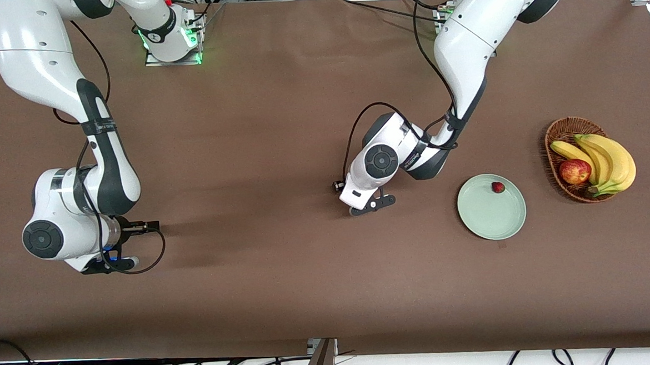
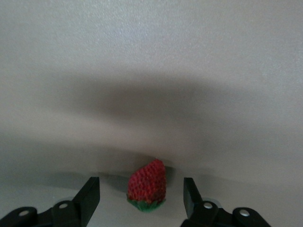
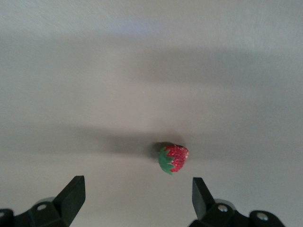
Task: Collect all strawberries into plate
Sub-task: 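Grasp the mid-table strawberry with the left gripper, then place the strawberry on the plate while the right gripper grasps the last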
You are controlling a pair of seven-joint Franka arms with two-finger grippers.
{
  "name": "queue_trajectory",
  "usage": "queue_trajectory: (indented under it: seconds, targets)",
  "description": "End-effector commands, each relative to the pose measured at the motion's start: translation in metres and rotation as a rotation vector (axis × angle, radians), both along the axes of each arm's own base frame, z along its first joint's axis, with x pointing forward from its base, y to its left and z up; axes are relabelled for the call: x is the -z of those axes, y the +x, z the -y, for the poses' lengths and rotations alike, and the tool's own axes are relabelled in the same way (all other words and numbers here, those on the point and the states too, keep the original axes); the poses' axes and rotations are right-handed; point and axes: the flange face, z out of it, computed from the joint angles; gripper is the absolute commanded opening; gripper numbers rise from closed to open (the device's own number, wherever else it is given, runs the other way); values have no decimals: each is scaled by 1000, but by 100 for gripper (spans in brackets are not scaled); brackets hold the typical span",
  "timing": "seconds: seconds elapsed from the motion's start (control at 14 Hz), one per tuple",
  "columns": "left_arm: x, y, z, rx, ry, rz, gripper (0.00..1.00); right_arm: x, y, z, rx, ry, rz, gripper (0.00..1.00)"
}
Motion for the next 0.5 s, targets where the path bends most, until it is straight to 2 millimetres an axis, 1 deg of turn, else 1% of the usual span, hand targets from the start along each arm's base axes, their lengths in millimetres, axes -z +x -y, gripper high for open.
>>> queue_trajectory:
  seconds: [0.0, 0.14, 0.21, 0.29, 0.36, 0.43]
  targets:
    - [-3, -1, -1, 36, 29, 36, 72, 15, -7, 5, -15, -5, 2, 100]
    - [-5, -1, 0, 38, 27, 38, 55, 25, -11, 14, -7, -8, 6, 100]
    - [-7, 3, -5, 29, 27, 37, 45, 30, -13, 14, -8, -8, 12, 100]
    - [-7, 0, -1, 35, 28, 37, 37, 35, -15, 14, -8, -8, 15, 100]
    - [-6, -2, 1, 37, 29, 37, 22, 38, -16, 16, -8, -8, 20, 100]
    - [-6, -2, 1, 37, 29, 37, 16, 40, -18, 20, -12, -6, 18, 100]
